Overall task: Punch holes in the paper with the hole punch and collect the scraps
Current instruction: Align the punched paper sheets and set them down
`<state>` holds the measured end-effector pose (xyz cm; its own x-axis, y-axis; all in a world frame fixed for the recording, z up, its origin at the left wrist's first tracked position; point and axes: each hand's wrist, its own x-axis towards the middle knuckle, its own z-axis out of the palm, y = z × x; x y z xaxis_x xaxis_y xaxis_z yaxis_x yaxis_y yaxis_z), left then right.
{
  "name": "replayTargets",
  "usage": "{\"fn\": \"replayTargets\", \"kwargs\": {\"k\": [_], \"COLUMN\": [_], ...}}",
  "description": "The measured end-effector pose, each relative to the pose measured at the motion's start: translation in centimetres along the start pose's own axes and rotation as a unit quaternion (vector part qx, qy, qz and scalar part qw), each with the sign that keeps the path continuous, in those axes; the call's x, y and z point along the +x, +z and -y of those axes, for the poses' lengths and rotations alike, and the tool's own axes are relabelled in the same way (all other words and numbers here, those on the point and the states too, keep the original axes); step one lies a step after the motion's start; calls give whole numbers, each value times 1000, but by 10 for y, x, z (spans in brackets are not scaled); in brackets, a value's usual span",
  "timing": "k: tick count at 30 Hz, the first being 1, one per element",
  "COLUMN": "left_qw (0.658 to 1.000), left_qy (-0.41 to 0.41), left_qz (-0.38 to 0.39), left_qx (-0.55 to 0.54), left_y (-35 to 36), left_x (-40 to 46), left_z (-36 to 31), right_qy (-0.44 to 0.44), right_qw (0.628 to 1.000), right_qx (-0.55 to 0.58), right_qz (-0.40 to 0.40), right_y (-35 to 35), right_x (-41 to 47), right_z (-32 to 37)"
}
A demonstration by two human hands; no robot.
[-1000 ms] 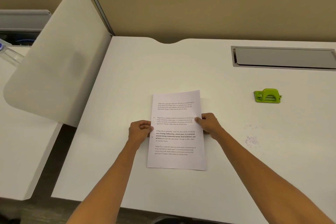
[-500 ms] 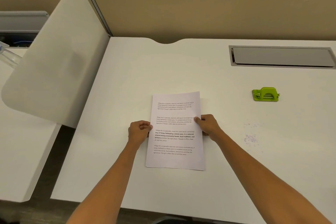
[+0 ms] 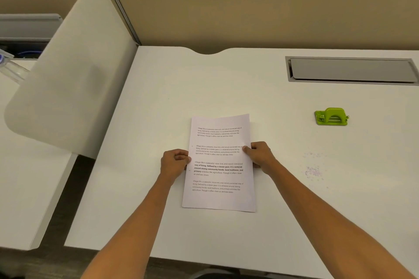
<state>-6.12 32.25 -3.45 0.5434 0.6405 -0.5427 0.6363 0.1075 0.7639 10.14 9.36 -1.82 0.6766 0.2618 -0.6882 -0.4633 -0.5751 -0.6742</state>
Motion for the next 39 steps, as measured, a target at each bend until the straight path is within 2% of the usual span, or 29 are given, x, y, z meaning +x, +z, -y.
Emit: {"fn": "replayTargets", "kwargs": {"k": [12,20,27,39], "left_qw": [1000,993,990,995], "left_qy": [-9,-52,-63,-36], "left_qz": [15,97,121,74], "left_qx": [-15,-50,-38,-57], "left_y": [-1,-10,-13,-6], "left_x": [1,-6,-9,-9], "left_z": [1,-5,-1,9], "right_qy": [2,12,6,-9], "right_qw": [1000,1000,1000,1000], "right_qx": [2,23,23,4], "right_qz": [1,2,-2,-15], "right_y": [0,-2,-1,-2], "right_x": [4,7,6,5], "right_z": [-2,-3,-3,-6]}}
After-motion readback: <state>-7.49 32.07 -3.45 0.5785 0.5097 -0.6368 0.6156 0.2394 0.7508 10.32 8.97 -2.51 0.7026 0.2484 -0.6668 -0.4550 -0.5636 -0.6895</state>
